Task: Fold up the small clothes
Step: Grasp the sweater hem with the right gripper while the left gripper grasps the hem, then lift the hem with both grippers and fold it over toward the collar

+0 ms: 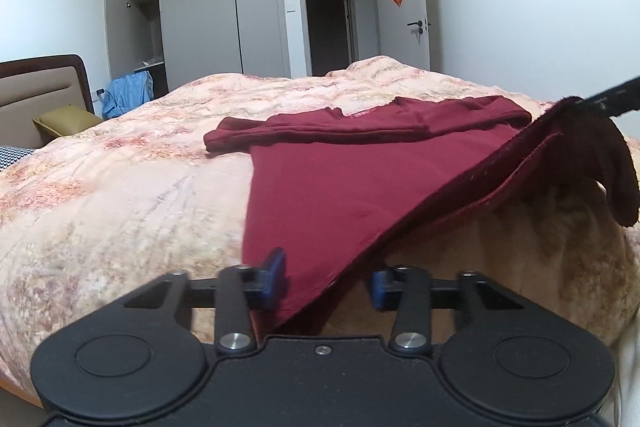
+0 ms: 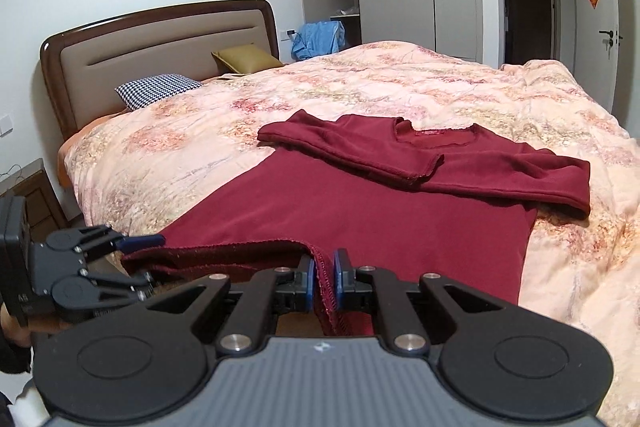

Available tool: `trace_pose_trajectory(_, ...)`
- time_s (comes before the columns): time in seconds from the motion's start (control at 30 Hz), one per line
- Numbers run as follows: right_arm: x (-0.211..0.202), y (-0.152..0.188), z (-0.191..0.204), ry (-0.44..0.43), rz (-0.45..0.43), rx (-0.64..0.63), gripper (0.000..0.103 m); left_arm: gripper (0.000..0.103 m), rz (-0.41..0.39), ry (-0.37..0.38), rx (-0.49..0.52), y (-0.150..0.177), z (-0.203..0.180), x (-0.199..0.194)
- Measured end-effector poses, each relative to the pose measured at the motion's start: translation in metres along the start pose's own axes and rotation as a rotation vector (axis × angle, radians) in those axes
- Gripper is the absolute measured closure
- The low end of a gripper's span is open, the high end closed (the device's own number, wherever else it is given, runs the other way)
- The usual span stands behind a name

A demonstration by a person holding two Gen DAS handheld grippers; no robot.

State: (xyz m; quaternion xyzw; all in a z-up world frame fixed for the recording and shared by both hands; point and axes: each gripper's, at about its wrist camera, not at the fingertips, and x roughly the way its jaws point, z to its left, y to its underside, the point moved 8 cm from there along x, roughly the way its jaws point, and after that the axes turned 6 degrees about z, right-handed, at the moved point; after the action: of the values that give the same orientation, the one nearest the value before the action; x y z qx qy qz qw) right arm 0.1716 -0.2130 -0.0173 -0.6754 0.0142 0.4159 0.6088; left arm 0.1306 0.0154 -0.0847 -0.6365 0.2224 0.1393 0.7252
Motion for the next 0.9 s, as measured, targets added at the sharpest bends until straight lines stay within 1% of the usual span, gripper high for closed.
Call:
trace_pose_trajectory(0.03, 0.0, 0.0, -0.001, 0.0, -0.001, 0.005, 0.092, 0.067, -0.006, 0.001, -0.002, -0.001, 0.003, -0.001)
trace_pose_trajectory(0.1, -0.001, 0.003, -0.001, 0.001, -0.002, 0.014, 0.092, 0.081, -0.019, 0.007, 0.002, -0.005, 0.006, -0.003)
trace_pose_trajectory(0.2, 0.0, 0.007, -0.002, 0.017, 0.0, 0.011, 0.092, 0.091, -0.042, 0.026, 0.006, -0.013, 0.01, -0.008)
trace_pose_trajectory(0.3, 0.0, 0.014, 0.002, 0.065, -0.004, -0.033, 0.091, 0.094, -0.066, 0.044, 0.01, -0.028, 0.012, -0.01)
trace_pose_trajectory(0.4, 0.004, 0.025, 0.008, 0.137, -0.008, -0.109, 0.084, 0.097, -0.082, 0.061, 0.004, -0.045, 0.015, -0.011)
trace_pose_trajectory(0.47, 0.009, 0.035, 0.014, 0.169, -0.002, -0.155, 0.08, 0.097, -0.097, 0.063, 0.0, -0.06, 0.017, -0.01)
trace_pose_trajectory(0.53, 0.015, 0.045, 0.021, 0.196, 0.013, -0.2, 0.075, 0.097, -0.118, 0.059, -0.006, -0.074, 0.018, -0.009)
trace_pose_trajectory(0.57, 0.019, 0.051, 0.026, 0.212, 0.022, -0.221, 0.066, 0.097, -0.126, 0.054, -0.016, -0.079, 0.019, -0.01)
trace_pose_trajectory(0.6, 0.023, 0.056, 0.028, 0.229, 0.031, -0.24, 0.052, 0.097, -0.132, 0.049, -0.027, -0.085, 0.019, -0.01)
trace_pose_trajectory(0.67, 0.03, 0.065, 0.036, 0.238, 0.039, -0.278, 0.04, 0.097, -0.139, 0.048, -0.051, -0.095, 0.019, -0.008)
trace_pose_trajectory(0.73, 0.037, 0.072, 0.043, 0.253, 0.044, -0.327, 0.038, 0.097, -0.146, 0.051, -0.07, -0.105, 0.019, -0.007)
trace_pose_trajectory(0.8, 0.043, 0.076, 0.049, 0.291, 0.045, -0.392, 0.031, 0.097, -0.155, 0.051, -0.076, -0.114, 0.018, -0.008)
trace_pose_trajectory(0.9, 0.051, 0.084, 0.054, 0.368, 0.058, -0.48, 0.028, 0.097, -0.171, 0.053, -0.075, -0.125, 0.016, -0.009)
